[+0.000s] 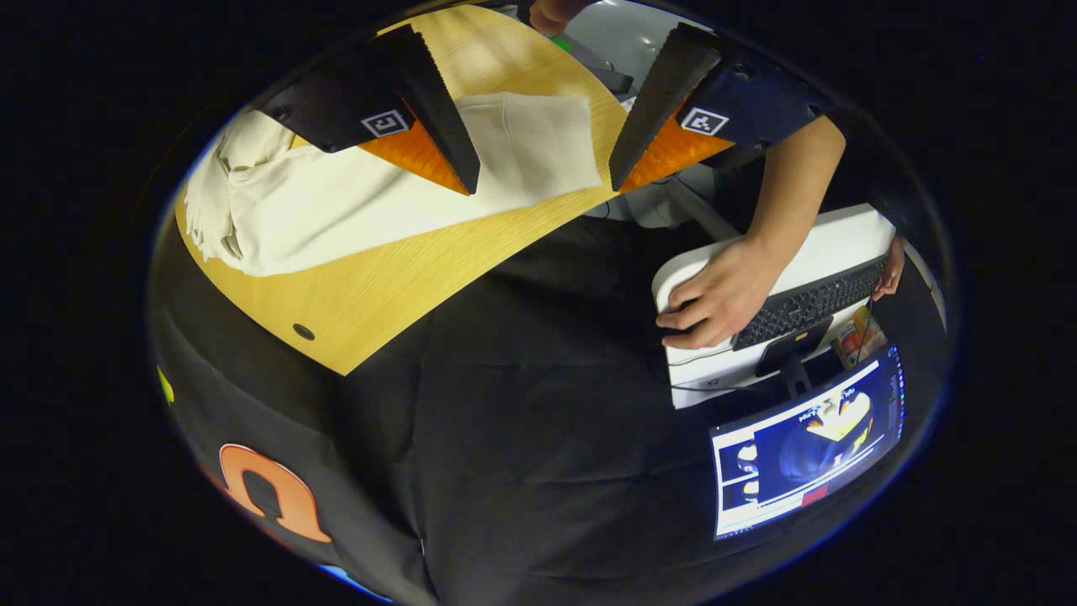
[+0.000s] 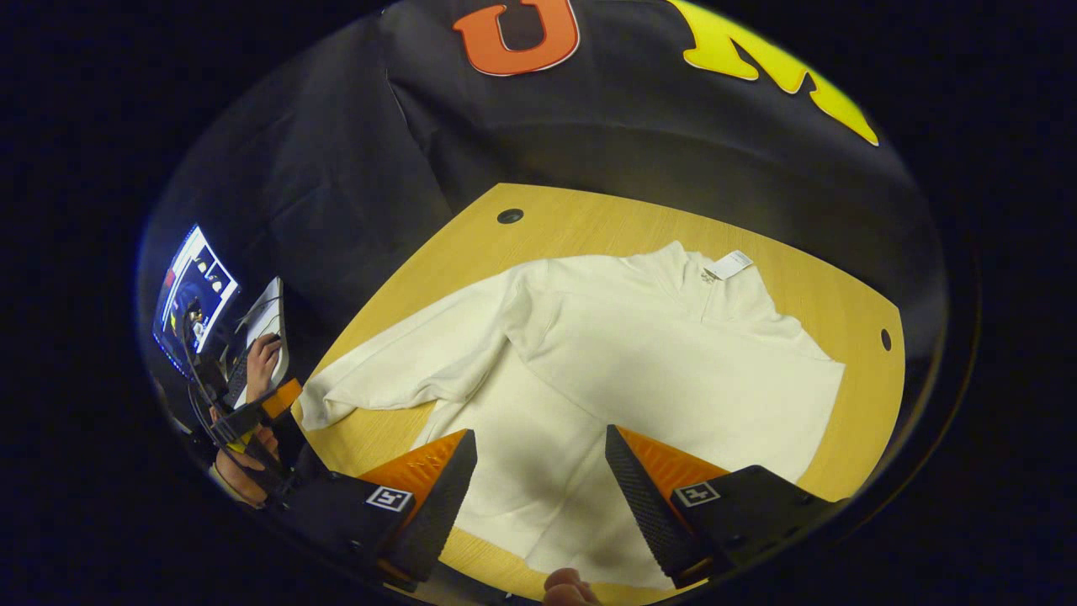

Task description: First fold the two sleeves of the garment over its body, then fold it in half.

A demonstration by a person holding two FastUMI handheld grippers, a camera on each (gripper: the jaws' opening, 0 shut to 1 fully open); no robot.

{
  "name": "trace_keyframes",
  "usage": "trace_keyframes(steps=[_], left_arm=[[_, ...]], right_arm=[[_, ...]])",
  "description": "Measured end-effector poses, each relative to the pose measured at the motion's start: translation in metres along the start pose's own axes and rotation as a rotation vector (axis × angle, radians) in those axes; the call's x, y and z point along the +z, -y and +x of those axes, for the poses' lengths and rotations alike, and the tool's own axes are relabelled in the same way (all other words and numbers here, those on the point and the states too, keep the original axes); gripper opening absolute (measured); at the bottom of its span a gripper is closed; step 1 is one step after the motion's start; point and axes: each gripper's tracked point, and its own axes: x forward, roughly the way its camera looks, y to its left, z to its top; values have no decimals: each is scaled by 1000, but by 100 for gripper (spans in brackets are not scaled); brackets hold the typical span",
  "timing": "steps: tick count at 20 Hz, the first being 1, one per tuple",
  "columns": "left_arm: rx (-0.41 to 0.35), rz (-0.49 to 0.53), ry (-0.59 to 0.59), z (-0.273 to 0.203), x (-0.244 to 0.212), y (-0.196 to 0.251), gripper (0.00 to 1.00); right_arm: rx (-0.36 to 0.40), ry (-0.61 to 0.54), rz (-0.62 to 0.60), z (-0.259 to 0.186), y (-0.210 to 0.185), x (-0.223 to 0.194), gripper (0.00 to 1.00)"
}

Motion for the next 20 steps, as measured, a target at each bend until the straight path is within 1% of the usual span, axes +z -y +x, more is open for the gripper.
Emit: trace_keyframes(steps=[2, 3, 6, 7, 8, 10, 11, 12, 13, 14, 15, 20], left_arm=[[1, -33, -69, 6, -13, 5, 100], [0, -37, -107, 8, -19, 8, 100], [30, -61, -176, 11, -29, 5, 100], [29, -86, -200, 12, -32, 6, 100], [30, -115, -222, 13, -35, 5, 100], [25, -162, -271, 16, -41, 8, 100], [35, -177, -303, 16, -43, 6, 100], [27, -180, -301, 18, -39, 6, 100], [9, -175, -309, 21, -40, 11, 99], [12, -151, -328, 21, -37, 10, 100], [19, -127, -348, 23, -39, 9, 100], [33, -130, -440, 24, -41, 9, 99]], right_arm=[[-11, -6, -20, -13, 9, -14, 92], [-17, -8, -23, -20, 13, -21, 96], [-21, -14, 7, -37, 21, -38, 96], [-24, -17, 15, -41, 25, -43, 92], [-31, -20, 20, -45, 31, -49, 96], [-49, -30, 38, -47, 41, -59, 96], [-55, -32, 56, -48, 45, -63, 96], [-55, -33, 76, -49, 48, -66, 92], [-60, -37, 95, -49, 51, -69, 96], [-67, -43, 109, -48, 55, -73, 92], [-69, -44, 118, -48, 57, -74, 96], [-69, -22, 144, -50, 62, -76, 96]])
